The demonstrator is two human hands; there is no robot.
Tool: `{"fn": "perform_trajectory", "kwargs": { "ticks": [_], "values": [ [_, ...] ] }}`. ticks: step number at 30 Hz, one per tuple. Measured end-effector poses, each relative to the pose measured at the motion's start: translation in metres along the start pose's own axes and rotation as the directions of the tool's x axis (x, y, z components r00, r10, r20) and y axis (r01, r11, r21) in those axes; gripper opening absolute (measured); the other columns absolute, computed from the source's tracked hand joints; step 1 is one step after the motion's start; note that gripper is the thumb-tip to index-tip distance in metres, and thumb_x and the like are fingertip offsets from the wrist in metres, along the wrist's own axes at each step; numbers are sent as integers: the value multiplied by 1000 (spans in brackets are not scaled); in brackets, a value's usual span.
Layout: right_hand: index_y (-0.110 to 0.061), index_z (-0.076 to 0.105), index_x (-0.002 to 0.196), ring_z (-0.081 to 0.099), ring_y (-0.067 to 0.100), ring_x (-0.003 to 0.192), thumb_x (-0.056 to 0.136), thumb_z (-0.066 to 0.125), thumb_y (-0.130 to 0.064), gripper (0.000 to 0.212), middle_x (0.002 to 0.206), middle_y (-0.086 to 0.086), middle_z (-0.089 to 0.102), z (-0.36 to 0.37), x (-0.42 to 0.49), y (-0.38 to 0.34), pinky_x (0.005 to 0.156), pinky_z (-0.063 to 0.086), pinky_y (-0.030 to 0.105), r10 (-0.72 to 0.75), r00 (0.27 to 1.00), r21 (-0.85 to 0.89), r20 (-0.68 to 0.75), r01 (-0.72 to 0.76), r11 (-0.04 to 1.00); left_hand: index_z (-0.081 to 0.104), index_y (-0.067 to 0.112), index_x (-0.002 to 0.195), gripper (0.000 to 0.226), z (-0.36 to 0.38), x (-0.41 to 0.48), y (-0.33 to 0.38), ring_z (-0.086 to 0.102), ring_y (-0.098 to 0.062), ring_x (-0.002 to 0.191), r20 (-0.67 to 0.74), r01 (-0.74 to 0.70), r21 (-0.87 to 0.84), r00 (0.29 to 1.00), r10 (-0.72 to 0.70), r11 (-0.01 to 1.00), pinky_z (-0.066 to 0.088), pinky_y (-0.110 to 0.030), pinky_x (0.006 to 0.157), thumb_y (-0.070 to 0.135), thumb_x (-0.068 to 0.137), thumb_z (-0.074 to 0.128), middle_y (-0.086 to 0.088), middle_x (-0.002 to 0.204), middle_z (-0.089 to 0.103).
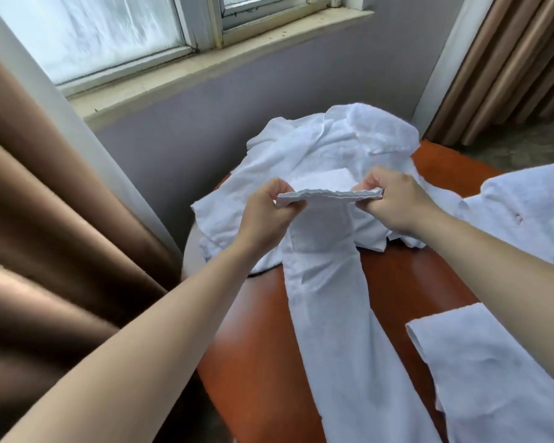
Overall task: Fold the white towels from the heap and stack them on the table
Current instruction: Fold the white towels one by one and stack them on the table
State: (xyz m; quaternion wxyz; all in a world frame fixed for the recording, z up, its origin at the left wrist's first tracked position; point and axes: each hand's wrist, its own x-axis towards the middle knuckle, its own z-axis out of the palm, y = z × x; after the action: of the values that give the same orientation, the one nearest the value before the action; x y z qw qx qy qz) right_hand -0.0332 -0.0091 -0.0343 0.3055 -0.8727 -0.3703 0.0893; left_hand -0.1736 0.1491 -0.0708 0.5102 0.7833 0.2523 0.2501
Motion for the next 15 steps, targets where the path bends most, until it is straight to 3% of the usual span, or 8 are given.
{"fn": "perform_trajectory", "kwargs": {
  "ticks": [4, 10, 13, 15],
  "values": [
    [-26, 49, 72, 59, 28, 90, 83, 70, -18, 25, 95, 7, 67, 10, -63, 26, 74, 44, 35, 8, 996, -17, 91, -7, 1000, 48, 25, 67, 31, 21, -68, -17, 44, -1, 54, 11, 15, 86, 1000, -16, 996, 36, -23, 56, 16, 81, 74, 12, 60, 51],
    [-27, 47, 67, 59, 26, 85, 79, 67, -9, 30, 88, 1, 68, 30, -144, 54, 75, 45, 35, 34, 969, 42, 244, -45, 998, 57, 17, 73, 21, 39, -158, -43, 48, 6, 62, 91, -30, 224, 996, 10, 974, 33, -11, 56, 16, 81, 76, 15, 64, 52],
    [-29, 45, 67, 61, 25, 94, 76, 65, -4, 34, 102, 0, 70, 41, -175, 67, 80, 48, 36, 15, 949, 41, 313, -29, 999, 61, 10, 76, 17, 43, -195, -61, 45, -4, 65, 174, -154, 306, 979, 104, 940, 34, -11, 59, 17, 79, 76, 16, 69, 51],
    [-31, 40, 68, 57, 25, 95, 76, 58, -1, 36, 105, -1, 66, 49, -191, 72, 79, 46, 34, -3, 929, -47, 371, 23, 999, 59, 9, 74, 14, 45, -216, -71, 44, -8, 67, 246, -275, 334, 949, 198, 901, 32, -16, 58, 13, 74, 72, 7, 70, 55]
  ]
}}
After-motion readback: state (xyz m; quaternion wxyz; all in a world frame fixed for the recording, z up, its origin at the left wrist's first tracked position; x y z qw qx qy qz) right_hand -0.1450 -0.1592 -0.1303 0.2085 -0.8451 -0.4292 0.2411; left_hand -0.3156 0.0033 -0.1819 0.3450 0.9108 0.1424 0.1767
